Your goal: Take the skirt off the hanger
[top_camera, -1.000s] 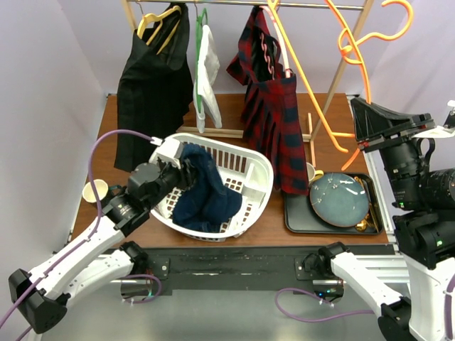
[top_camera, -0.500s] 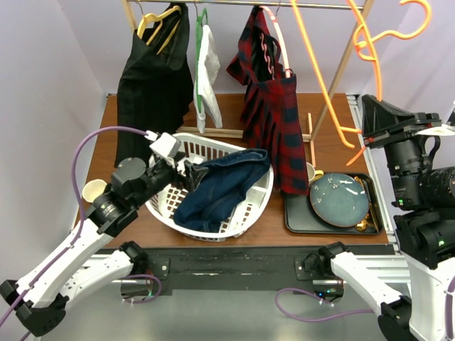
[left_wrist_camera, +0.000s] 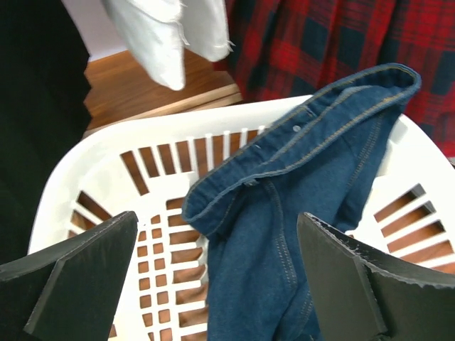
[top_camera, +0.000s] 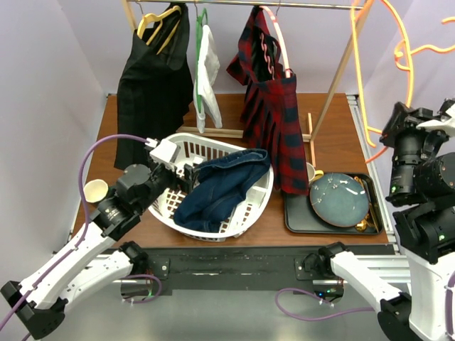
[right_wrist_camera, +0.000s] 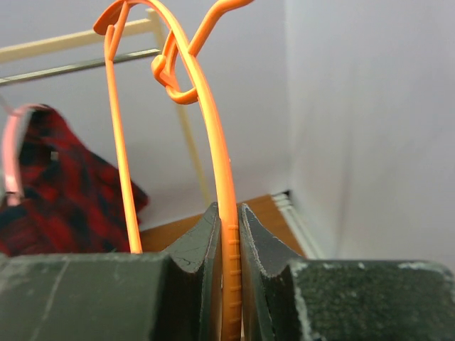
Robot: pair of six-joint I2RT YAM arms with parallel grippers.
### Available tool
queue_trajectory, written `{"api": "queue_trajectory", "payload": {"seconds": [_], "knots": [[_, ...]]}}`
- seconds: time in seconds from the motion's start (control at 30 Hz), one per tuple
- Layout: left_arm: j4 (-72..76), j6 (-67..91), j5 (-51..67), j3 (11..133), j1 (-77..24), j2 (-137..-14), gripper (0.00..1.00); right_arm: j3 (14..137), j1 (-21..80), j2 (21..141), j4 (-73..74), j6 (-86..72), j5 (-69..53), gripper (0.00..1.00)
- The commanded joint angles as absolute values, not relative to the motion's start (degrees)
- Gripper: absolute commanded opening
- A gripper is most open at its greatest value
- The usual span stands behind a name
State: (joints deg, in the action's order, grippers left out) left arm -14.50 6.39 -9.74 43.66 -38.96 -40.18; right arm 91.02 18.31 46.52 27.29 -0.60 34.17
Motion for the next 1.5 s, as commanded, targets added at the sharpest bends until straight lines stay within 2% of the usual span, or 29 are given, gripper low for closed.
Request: {"api": "queue_trajectory", "payload": {"seconds": [0.0, 0.13, 0.37, 0.6, 0.77, 0.9, 1.23, 1.47], "knots": [[-12.1, 6.2, -13.8, 44.1, -38.7, -38.9, 1.0, 90.5, 18.2, 45.9, 28.6, 6.7, 41.1, 0.0], [-11.7, 6.3, -16.5, 43.6, -38.7, -36.8, 1.0, 91.1, 18.1, 45.4, 31.3, 9.3, 39.8, 0.0], [-11.2, 5.5, -14.5, 42.9, -38.7, -36.2, 1.0, 94.7, 18.2, 45.0, 36.9, 9.0, 32.7, 0.0], [-11.2, 5.2, -13.4, 42.6, -38.6, -36.1, 1.0, 103.7, 18.1, 55.8, 47.5, 8.9, 24.6, 0.0], [-11.0, 5.7, -12.8, 42.5, -38.6, -35.2, 1.0, 111.2, 18.2, 64.6, 50.1, 12.4, 30.7, 0.0], [-10.5, 5.6, -11.8, 42.2, -38.6, -35.3, 1.0, 113.6, 18.2, 70.0, 45.8, 15.3, 31.1, 0.0], [-10.3, 5.7, -9.2, 42.4, -38.6, -36.2, 1.0, 103.1, 18.2, 68.6, 22.5, 18.9, 25.8, 0.0], [-10.1, 6.2, -7.4, 42.5, -38.7, -35.9, 1.0, 104.7, 18.2, 73.6, 20.0, 24.2, 26.4, 0.0]]}}
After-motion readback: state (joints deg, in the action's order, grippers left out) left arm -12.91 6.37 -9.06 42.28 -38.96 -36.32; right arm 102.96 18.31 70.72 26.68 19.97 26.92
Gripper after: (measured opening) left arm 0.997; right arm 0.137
